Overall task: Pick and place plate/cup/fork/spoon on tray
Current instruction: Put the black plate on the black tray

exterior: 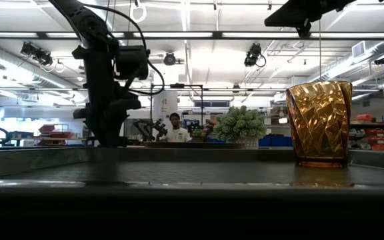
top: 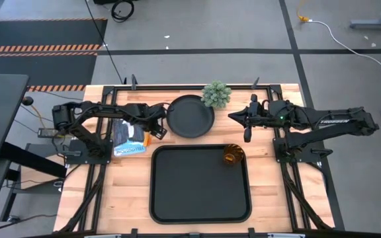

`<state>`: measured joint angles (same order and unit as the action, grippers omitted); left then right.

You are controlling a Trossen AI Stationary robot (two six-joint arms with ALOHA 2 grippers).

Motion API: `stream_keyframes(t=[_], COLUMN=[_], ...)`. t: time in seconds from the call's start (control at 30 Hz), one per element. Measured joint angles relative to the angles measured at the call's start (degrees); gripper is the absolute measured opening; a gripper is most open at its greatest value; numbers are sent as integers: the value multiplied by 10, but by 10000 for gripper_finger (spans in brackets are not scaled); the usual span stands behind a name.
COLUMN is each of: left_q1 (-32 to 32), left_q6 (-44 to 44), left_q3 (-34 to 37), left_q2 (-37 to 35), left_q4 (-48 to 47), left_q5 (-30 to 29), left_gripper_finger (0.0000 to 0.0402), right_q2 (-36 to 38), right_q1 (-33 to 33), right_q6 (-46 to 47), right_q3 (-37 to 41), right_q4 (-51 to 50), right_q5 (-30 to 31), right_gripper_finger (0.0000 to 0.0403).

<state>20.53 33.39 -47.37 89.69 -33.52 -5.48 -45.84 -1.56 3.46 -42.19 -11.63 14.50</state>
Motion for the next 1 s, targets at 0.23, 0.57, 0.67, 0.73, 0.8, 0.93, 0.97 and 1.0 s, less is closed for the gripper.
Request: stream_keyframes(t=[0.23, 0.57, 0.67, 0.73, 0.8, 0.93, 0.97, 1.0], left_q1=[0, 3, 3, 3, 3, 3, 5, 6], left_q6=[-4, -21, -24, -26, -26, -27, -30, -32], left_q3=[0, -1, -1, -1, -1, -1, -1, -1], left_q2=[2, 27, 36, 41, 45, 47, 47, 47], left_q4=[12, 30, 32, 34, 33, 35, 35, 35], left_q5=[-7, -24, -31, -35, -35, -38, -38, -38], left_gripper_finger=[146, 146, 146, 144, 142, 141, 141, 141], right_q2=[0, 0, 0, 0, 0, 0, 0, 0], right_q1=[0, 1, 2, 3, 4, 4, 4, 4], right_q6=[5, 9, 10, 10, 11, 11, 11, 11], right_q3=[0, 0, 0, 0, 0, 0, 0, 0], right_q4=[4, 4, 4, 4, 4, 4, 4, 5], right_q5=[0, -7, -7, -7, -7, -7, -7, -7], right_gripper_finger=[11, 11, 11, 11, 11, 11, 11, 11])
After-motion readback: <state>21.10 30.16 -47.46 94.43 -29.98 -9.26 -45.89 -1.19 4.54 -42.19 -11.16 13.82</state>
